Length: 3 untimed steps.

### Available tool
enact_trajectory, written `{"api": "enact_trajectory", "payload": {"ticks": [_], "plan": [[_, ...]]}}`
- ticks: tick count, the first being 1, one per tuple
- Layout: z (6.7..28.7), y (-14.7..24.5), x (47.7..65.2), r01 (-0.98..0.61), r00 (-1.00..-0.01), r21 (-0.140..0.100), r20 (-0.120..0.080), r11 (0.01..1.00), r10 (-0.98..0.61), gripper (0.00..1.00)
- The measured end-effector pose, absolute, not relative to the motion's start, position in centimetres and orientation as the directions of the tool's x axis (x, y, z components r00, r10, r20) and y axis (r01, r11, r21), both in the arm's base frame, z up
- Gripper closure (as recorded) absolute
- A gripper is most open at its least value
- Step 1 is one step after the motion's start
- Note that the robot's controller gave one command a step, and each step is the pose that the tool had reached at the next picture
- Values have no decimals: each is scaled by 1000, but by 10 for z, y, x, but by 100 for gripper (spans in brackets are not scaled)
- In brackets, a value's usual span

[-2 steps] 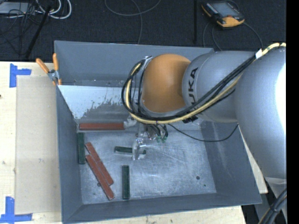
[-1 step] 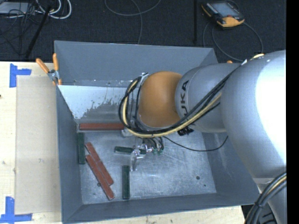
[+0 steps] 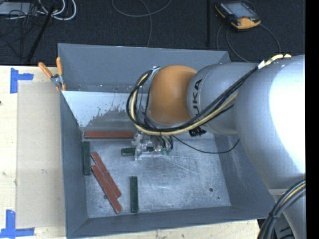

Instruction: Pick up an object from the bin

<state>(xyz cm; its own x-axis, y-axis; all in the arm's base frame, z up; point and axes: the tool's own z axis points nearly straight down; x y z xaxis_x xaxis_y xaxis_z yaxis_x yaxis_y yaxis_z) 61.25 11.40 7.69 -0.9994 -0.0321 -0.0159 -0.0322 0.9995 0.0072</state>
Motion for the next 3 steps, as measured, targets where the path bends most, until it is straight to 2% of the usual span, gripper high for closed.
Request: {"api": "enact_trajectory", "payload": {"ticks": [2,3], "plan": [[79,114,611,-32,-999,6,-12,999,-32,100],[95,112,607,-32,-999,1,5,999,-32,100]]}}
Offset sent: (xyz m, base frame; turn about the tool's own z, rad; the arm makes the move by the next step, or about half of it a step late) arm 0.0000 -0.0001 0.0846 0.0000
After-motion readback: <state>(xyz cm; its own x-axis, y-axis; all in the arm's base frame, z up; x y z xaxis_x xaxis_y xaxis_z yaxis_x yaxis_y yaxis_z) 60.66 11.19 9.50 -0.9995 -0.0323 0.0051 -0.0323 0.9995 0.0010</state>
